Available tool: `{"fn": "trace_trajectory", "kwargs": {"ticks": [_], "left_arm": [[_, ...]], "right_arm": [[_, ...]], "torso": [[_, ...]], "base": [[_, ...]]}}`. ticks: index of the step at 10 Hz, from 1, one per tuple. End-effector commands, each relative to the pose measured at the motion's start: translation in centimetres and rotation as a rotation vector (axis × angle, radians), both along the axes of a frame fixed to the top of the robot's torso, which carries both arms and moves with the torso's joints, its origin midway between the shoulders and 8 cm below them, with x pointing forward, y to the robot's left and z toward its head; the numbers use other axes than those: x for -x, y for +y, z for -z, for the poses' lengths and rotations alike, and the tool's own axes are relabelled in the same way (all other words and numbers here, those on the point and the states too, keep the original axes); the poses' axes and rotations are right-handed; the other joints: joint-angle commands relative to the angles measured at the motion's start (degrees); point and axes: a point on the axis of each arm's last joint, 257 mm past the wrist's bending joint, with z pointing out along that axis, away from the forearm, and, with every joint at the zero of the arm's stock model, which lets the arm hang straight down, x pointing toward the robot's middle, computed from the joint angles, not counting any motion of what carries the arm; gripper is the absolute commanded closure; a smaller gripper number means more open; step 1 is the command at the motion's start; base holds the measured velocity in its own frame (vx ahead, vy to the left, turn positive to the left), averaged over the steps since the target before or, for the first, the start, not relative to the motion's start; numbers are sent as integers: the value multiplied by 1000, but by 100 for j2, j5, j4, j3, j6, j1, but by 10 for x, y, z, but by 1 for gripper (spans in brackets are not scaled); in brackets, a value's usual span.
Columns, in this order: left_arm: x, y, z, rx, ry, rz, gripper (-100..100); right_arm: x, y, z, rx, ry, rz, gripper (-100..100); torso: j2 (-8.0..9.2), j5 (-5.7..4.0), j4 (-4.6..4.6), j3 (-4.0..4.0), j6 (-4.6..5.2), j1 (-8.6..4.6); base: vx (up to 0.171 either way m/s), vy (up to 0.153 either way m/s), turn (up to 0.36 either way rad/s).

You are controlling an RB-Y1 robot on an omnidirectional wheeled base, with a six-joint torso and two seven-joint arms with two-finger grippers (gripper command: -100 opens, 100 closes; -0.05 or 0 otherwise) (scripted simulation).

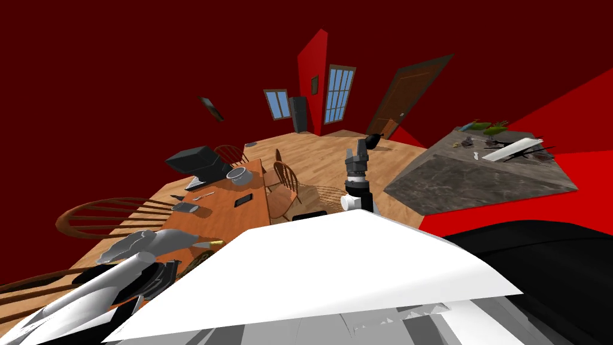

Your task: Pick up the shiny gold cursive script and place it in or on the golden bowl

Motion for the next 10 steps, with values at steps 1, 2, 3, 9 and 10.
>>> {"fn": "trace_trajectory", "kwargs": {"ticks": [1, 2, 3, 9, 10], "left_arm": [[-2, -1, -4, 10, 2, 41, -100], [-3, -3, -7, 15, 3, 68, -100], [-13, -1, -10, 7, -8, 89, -100], [-28, -6, -25, 10, -13, 199, -100], [-26, -8, -29, 16, -6, 222, -100]], "right_arm": [[0, 0, 0, 0, 0, 0, 0], [0, 0, 0, 0, 0, 0, 0], [0, 0, 0, 0, 0, 0, 0], [0, 0, 0, 0, 0, 0, 0], [0, 0, 0, 0, 0, 0, 0]], "torso": [[0, 0, 0, 0, 0, 0], [-27, 1, -6, -16, 1, 2], [-49, 1, -11, -29, 3, 3], [-22, 1, -6, -14, 7, 4], [-19, 2, -6, -13, 14, 7]], "base": [[172, 30, 416], [220, 29, 413], [177, 11, 88], [118, 2, 175], [131, 8, 285]]}}
